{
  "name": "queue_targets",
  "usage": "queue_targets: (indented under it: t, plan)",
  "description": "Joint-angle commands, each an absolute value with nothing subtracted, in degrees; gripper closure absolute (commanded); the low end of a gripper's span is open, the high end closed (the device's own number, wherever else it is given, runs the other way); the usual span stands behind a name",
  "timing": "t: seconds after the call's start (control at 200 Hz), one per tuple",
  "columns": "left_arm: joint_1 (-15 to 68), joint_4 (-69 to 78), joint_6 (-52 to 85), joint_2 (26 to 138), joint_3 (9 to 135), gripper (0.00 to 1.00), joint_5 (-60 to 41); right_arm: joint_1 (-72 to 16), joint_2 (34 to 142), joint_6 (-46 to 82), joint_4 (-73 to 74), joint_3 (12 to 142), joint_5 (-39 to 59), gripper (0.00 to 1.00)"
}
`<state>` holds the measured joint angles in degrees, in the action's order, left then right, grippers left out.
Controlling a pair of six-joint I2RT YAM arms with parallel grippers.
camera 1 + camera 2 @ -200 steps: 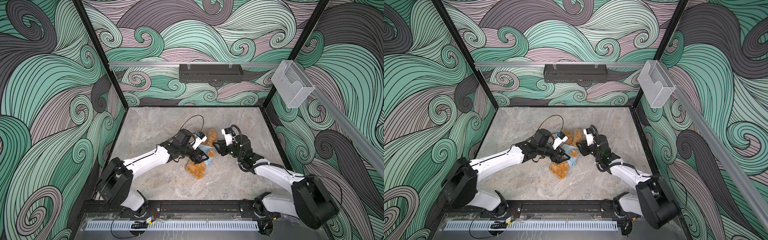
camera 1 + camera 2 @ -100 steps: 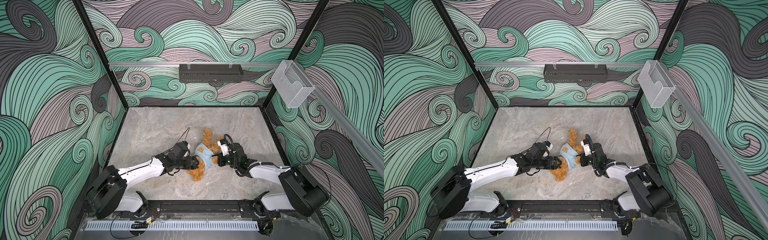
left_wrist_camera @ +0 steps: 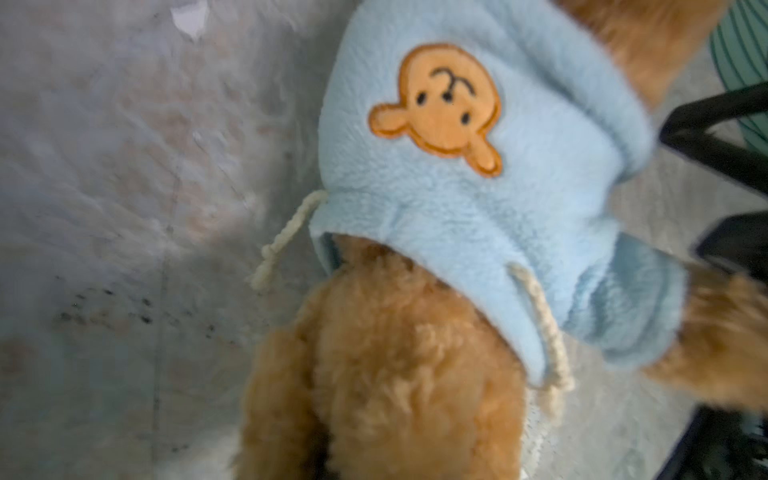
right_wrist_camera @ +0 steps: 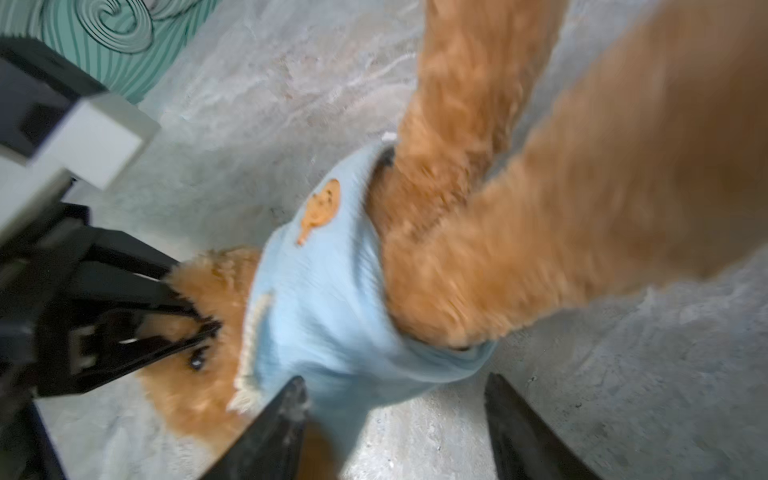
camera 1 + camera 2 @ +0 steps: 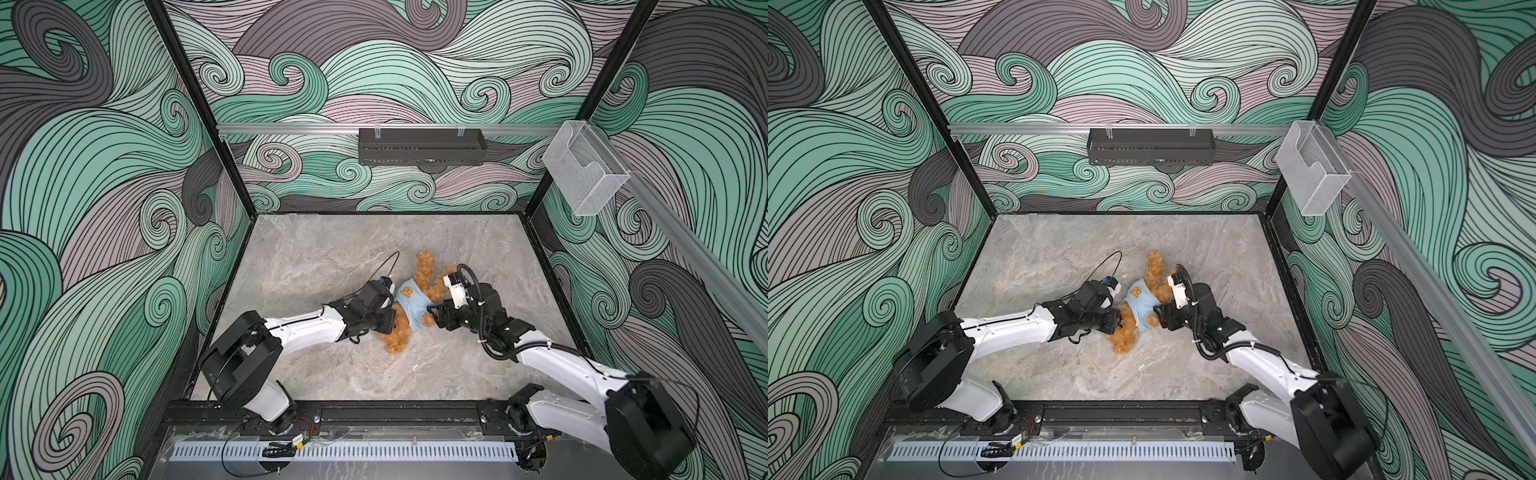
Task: Dress the teddy bear
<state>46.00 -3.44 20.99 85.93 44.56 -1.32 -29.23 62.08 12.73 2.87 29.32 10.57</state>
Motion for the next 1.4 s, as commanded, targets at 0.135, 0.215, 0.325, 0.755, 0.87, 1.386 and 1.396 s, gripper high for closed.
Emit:
queue_targets:
  t: [0.135, 0.215, 0.325, 0.755, 0.87, 1.386, 1.396]
  plan:
    - [46.2, 10.4, -15.9, 73.0, 39.3, 1.0, 17.7, -22.6, 57.2, 7.7, -11.5, 43.5, 16.3, 0.11]
    - [46.2, 14.2, -22.7, 70.2, 37.7, 1.0, 20.0, -19.9, 59.2, 8.4, -13.1, 47.0, 23.6, 0.08]
    - [46.2, 17.6, -32.9, 68.1, 36.2, 1.0, 21.0, -15.5, 61.3, 10.7, -13.2, 50.2, 30.6, 0.06]
    - [46.2, 23.1, -47.2, 68.0, 35.5, 1.0, 21.0, -17.0, 71.0, 6.0, -7.8, 53.2, 38.7, 0.07]
    - [46.2, 23.1, -47.3, 66.7, 34.6, 1.0, 19.8, -18.3, 74.5, 3.2, -6.4, 52.3, 37.6, 0.07]
    - [39.9, 18.7, -32.7, 72.0, 33.1, 0.85, 8.6, -20.9, 84.3, 17.5, 12.5, 35.3, 36.8, 0.67]
    - [39.6, 18.7, -32.2, 72.4, 33.4, 0.82, 8.4, -21.2, 84.6, 18.1, 13.1, 35.0, 36.7, 0.68]
